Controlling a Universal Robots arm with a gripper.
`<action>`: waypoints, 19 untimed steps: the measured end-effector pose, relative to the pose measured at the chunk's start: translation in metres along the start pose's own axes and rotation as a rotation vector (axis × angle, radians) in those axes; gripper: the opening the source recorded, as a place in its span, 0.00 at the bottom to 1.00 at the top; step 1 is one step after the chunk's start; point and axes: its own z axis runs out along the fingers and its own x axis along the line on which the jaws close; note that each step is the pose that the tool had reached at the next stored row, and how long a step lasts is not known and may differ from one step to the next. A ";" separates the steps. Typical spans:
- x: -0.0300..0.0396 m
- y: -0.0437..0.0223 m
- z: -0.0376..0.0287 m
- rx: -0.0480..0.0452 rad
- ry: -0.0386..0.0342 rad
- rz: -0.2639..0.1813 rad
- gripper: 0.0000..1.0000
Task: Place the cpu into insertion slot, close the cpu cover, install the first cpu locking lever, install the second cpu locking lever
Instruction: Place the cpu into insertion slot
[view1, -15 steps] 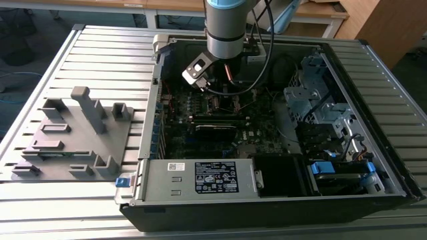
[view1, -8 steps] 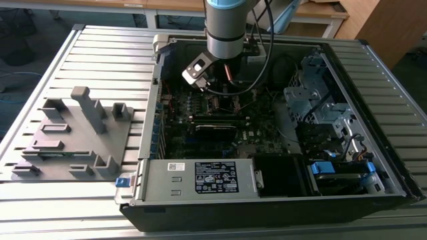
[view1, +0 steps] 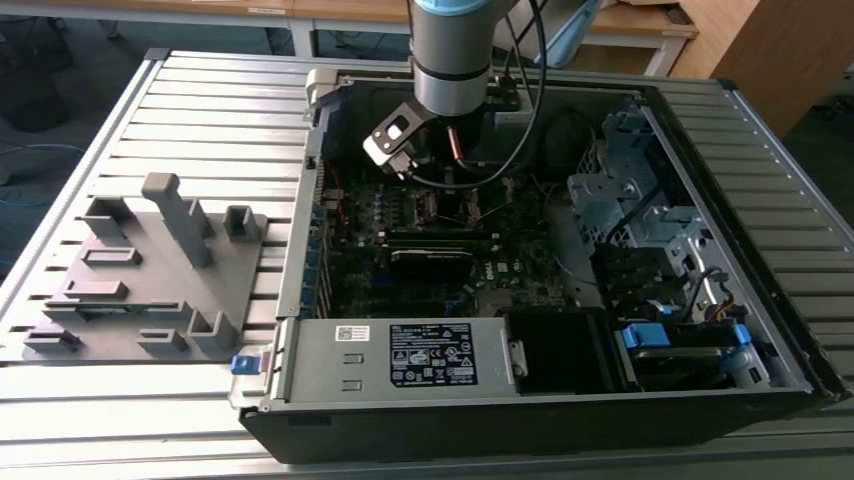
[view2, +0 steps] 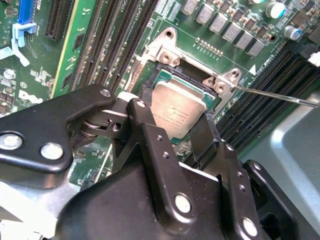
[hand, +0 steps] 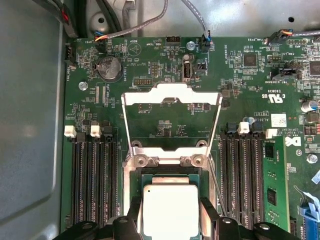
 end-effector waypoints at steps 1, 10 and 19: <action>0.0000 0.0001 0.0000 0.0000 0.0000 0.000 0.54; 0.0000 0.0004 0.0001 0.0110 0.0167 0.000 0.54; 0.0000 0.0033 0.0002 0.0117 0.0300 -0.003 0.54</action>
